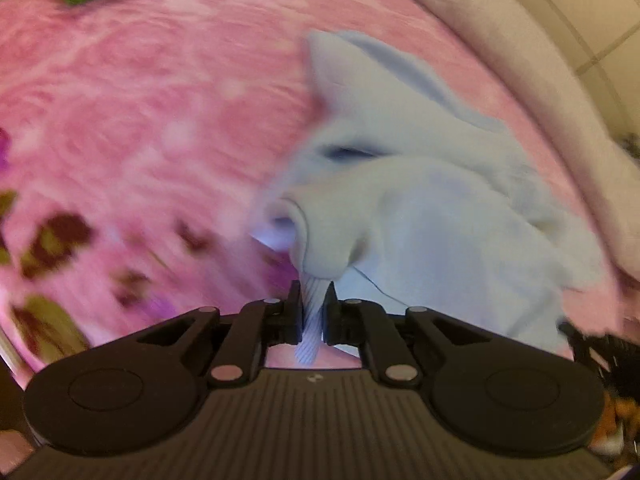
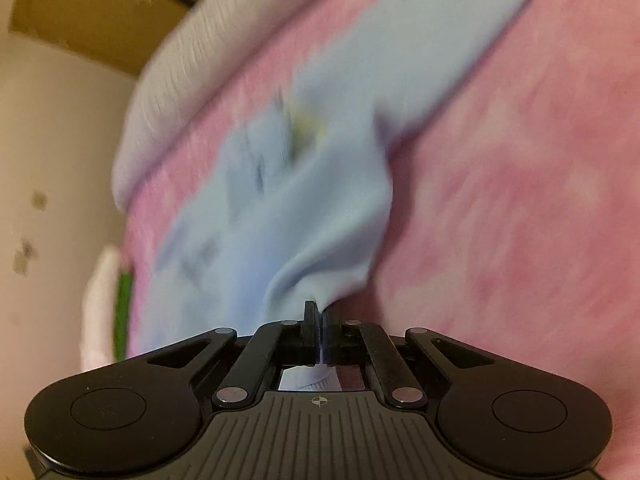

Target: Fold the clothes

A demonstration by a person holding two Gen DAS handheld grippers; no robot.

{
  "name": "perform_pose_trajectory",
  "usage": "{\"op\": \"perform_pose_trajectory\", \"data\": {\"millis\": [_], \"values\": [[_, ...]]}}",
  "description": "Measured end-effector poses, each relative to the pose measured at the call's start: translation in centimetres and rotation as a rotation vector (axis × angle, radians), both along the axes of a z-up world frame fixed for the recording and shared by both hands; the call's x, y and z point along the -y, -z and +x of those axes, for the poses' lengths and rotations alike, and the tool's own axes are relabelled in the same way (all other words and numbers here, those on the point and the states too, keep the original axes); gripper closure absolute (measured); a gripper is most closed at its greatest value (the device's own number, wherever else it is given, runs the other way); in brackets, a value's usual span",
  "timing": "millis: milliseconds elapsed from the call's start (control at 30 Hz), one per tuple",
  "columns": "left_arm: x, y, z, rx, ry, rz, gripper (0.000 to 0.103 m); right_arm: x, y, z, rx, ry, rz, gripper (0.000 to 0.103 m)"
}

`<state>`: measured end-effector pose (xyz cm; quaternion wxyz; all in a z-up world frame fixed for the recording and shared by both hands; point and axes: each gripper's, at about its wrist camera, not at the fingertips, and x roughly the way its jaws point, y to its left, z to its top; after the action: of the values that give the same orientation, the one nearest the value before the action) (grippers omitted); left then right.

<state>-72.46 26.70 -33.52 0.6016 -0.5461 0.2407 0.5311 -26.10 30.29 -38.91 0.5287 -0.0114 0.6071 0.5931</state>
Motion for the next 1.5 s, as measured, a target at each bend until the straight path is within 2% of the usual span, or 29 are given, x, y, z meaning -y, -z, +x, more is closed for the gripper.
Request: {"op": "perform_pose_trajectory", "data": {"millis": [167,267,367,433,467,500,567,633,767,833,900,967,1067,1200,1300,1333,1400,1433,1500], "values": [[5.8,-2.9,7.0,0.125,0.121,-0.008,0.098,1.3,-7.6,7.0,0.136,-0.032,0.113,0.103],[10.5,-3.0,11.2,0.131,0.170,-0.053,0.098,3.2,-9.3,9.4,0.216,-0.094,0.086,0.103],[15.7,-0.7,13.9,0.014,0.179,-0.197,0.096,7.2,-7.3,11.0,0.267,-0.145,-0.066,0.103],[18.7,0.6,14.9,-0.096,0.162,-0.301,0.096,9.6,-4.4,11.8,0.240,-0.208,-0.235,0.103],[19.7,0.7,15.2,-0.135,0.154,-0.327,0.096,10.7,-3.0,12.3,0.226,-0.212,-0.328,0.103],[20.3,0.1,15.6,-0.158,0.149,-0.318,0.096,12.0,-2.1,13.0,0.233,-0.200,-0.397,0.102],[21.2,-1.4,16.5,-0.200,0.141,-0.278,0.092,13.7,-1.1,15.0,0.270,-0.166,-0.484,0.098],[20.8,-2.9,18.0,-0.256,0.159,-0.209,0.084,13.7,-0.9,17.5,0.279,-0.097,-0.506,0.092],[17.1,-4.4,22.6,-0.342,0.239,-0.041,0.076,11.2,-1.9,20.9,0.274,-0.018,-0.443,0.074],[14.6,-4.5,25.5,-0.363,0.292,0.045,0.072,9.7,-2.5,21.3,0.273,-0.015,-0.396,0.069],[12.1,-4.2,28.9,-0.425,0.378,0.138,0.071,8.3,-2.6,21.3,0.265,-0.023,-0.370,0.067],[9.7,-3.5,31.6,-0.491,0.458,0.213,0.069,7.6,-2.3,21.4,0.251,-0.036,-0.364,0.066],[6.2,-1.5,34.7,-0.564,0.570,0.287,0.065,7.9,-1.8,22.1,0.237,-0.031,-0.377,0.065],[2.4,2.4,36.9,-0.669,0.670,0.311,0.065,6.7,-0.3,22.7,0.246,0.020,-0.400,0.065],[0.6,5.2,38.0,-0.758,0.731,0.337,0.065,6.0,-0.4,22.7,0.245,0.058,-0.401,0.065],[0.2,5.8,37.9,-0.774,0.751,0.346,0.065,5.9,-0.6,22.7,0.250,0.069,-0.402,0.065],[-0.4,6.4,37.4,-0.784,0.789,0.373,0.092,5.5,-0.7,22.5,0.262,0.094,-0.410,0.064],[-0.8,6.1,36.8,-0.777,0.783,0.393,0.099,5.3,-0.7,22.4,0.268,0.106,-0.414,0.064],[-2.0,4.0,34.0,-0.710,0.681,0.426,0.099,4.7,-0.8,22.1,0.280,0.124,-0.422,0.064]]}}
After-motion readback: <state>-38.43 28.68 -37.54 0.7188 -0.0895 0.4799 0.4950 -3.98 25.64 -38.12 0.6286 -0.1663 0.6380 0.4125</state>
